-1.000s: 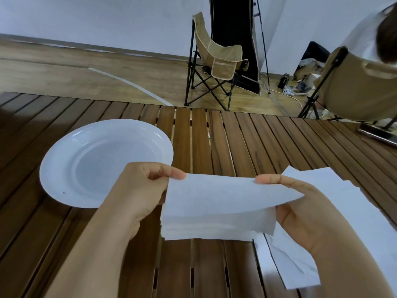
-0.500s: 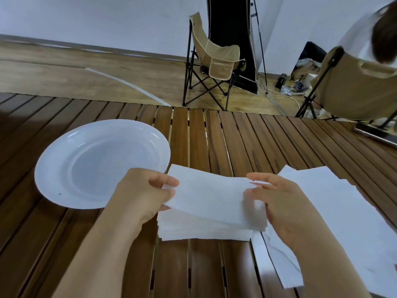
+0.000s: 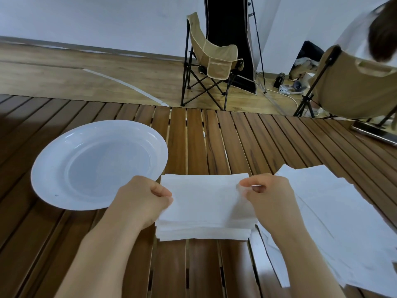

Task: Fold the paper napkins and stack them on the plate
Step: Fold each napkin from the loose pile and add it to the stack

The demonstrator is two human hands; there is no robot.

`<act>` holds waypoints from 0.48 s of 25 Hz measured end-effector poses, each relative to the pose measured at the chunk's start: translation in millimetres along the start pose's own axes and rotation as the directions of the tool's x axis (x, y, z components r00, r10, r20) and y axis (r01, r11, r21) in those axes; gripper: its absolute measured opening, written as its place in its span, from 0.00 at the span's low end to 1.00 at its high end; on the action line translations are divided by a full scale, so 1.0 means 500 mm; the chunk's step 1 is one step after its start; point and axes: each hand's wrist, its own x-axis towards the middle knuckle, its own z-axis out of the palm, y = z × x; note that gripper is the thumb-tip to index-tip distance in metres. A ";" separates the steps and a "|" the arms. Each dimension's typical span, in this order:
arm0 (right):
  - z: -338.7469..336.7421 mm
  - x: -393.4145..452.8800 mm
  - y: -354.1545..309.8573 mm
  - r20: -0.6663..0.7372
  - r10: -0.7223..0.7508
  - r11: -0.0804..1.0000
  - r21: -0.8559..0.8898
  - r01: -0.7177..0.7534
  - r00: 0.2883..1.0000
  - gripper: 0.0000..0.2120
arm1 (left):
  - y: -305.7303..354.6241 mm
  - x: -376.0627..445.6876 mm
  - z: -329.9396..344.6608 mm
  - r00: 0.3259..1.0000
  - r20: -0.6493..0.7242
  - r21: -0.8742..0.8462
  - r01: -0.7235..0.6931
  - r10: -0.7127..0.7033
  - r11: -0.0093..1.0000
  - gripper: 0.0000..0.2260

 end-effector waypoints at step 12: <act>-0.010 -0.010 -0.006 0.120 0.041 0.977 -0.212 -0.015 0.992 0.11 | 0.005 -0.005 0.005 0.999 0.020 0.170 -0.041 0.038 0.985 0.08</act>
